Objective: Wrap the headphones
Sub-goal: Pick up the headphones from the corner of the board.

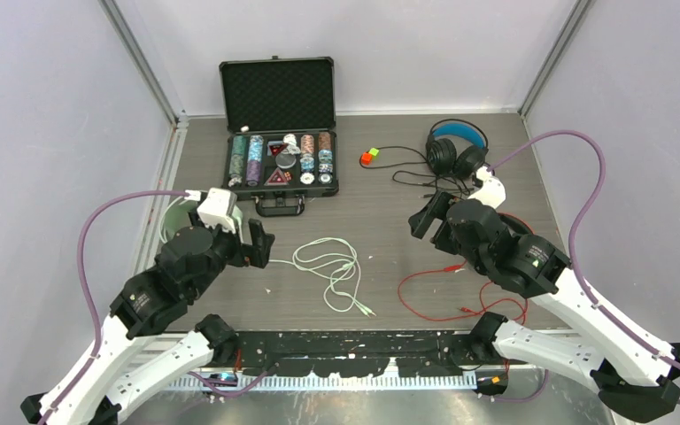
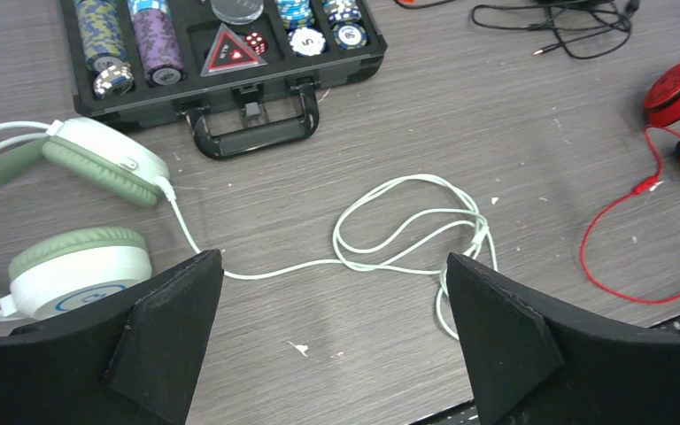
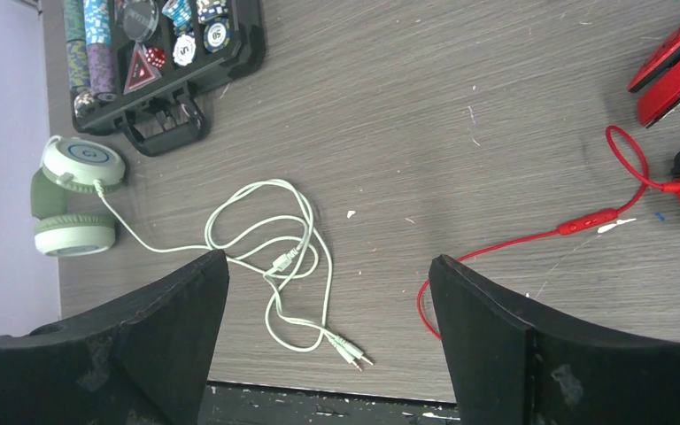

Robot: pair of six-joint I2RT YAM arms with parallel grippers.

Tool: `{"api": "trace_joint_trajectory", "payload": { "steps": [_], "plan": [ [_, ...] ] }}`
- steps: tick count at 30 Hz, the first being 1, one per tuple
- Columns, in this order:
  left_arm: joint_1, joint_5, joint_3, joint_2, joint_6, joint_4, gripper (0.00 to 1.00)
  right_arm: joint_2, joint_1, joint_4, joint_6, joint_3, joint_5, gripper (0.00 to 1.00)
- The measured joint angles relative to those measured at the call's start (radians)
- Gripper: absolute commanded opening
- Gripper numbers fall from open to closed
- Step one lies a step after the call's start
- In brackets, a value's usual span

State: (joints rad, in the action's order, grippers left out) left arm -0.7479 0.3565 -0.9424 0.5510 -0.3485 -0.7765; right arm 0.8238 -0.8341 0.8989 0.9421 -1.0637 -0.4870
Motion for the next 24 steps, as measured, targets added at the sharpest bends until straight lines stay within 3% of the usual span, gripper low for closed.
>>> {"api": "trace_joint_trajectory", "payload": {
  "steps": [15,24],
  "plan": [
    [0.0,0.051,0.109,0.001,0.072,0.04,0.97,0.026,0.0,0.031,0.043,0.008,-0.071,0.86],
    [0.0,0.04,0.114,0.005,0.082,0.041,0.97,0.25,0.013,0.3,0.4,-0.034,-0.224,0.8]
  ]
}}
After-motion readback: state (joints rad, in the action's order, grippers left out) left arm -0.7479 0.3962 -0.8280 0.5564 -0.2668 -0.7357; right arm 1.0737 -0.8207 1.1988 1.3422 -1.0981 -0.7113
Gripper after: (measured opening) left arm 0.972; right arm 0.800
